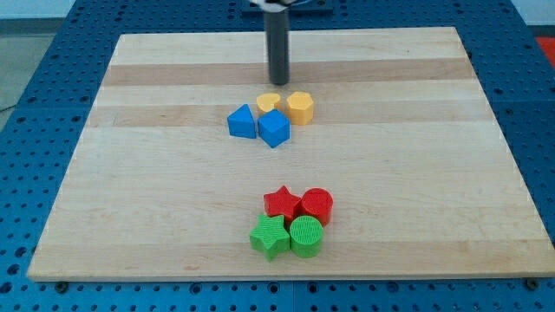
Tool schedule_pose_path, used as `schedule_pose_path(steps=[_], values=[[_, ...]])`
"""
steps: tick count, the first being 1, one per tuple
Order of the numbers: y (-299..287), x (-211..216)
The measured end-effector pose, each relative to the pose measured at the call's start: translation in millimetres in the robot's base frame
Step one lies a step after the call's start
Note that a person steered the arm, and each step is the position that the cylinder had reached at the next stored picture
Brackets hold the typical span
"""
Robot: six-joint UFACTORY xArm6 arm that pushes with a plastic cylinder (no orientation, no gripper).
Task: Nudge the yellow hexagon a bit down
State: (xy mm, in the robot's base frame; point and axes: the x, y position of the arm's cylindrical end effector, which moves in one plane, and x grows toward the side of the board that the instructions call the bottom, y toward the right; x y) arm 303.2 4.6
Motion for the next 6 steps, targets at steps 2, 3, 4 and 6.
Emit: schedule_pose_path(steps=[2, 3, 4, 6], values=[[44, 29], [42, 43], [30, 47], [-12, 50]])
